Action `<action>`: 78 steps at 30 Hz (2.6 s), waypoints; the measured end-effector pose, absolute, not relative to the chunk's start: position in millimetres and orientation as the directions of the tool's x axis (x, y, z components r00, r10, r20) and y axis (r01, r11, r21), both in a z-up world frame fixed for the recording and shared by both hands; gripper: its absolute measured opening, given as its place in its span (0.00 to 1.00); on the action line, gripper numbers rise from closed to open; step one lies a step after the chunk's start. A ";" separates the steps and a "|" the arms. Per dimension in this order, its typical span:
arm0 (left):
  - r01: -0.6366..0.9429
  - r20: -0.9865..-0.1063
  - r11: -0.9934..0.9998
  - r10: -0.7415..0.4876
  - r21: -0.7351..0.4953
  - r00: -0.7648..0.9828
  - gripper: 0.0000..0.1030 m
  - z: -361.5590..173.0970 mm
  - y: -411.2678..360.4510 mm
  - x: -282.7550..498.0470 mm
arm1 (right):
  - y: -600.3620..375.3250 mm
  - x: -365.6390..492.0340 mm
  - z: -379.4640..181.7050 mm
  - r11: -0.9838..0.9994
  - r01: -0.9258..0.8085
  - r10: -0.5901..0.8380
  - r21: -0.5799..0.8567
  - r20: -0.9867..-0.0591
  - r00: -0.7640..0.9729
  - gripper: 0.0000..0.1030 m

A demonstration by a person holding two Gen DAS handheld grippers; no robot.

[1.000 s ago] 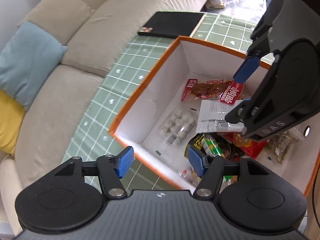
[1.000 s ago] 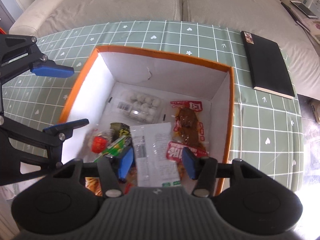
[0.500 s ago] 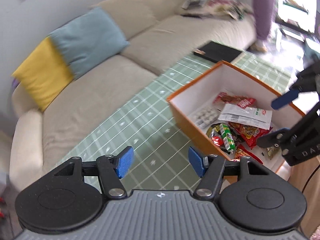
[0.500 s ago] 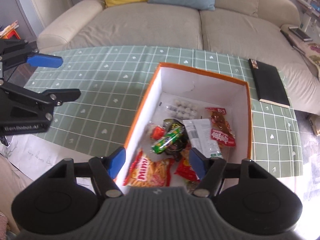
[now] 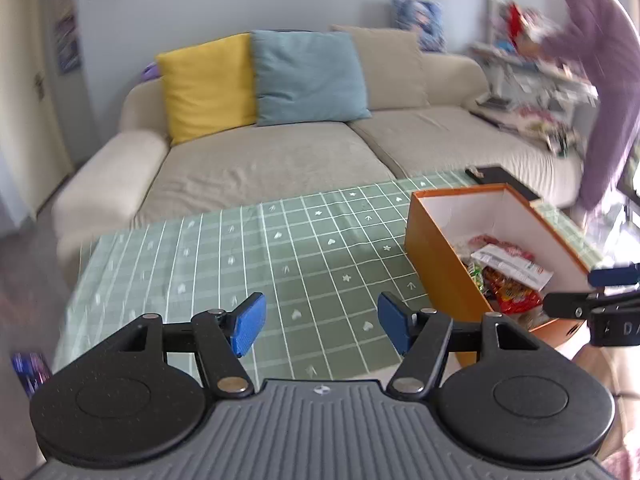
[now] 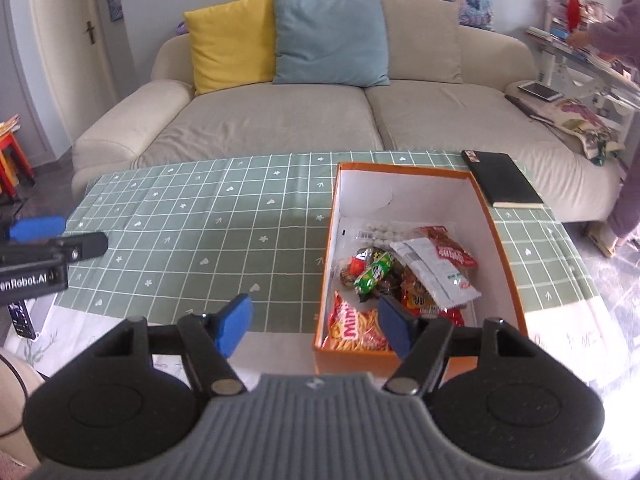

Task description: Organize snacks

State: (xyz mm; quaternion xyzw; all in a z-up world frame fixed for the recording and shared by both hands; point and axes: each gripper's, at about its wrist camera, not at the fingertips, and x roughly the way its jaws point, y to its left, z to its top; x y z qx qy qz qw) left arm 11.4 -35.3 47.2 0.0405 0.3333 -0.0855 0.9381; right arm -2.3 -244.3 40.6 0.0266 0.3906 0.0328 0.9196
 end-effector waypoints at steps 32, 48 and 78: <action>0.191 -0.683 0.976 -0.067 0.107 0.728 0.80 -19.6 -61.2 -33.6 | -208.7 -55.7 -23.0 0.999 -0.006 0.032 0.042 -0.661 0.750 0.75; 0.170 -0.691 0.981 -0.061 0.092 0.720 0.80 -18.2 -54.1 -33.5 | -199.0 -54.8 -22.1 1.000 -0.023 0.023 0.009 -0.661 0.750 0.77; 0.152 -0.717 0.984 -0.037 0.097 0.696 0.80 -21.4 -51.6 -31.5 | -189.0 -53.8 -22.8 0.998 -0.052 0.025 -0.019 -0.668 0.743 0.79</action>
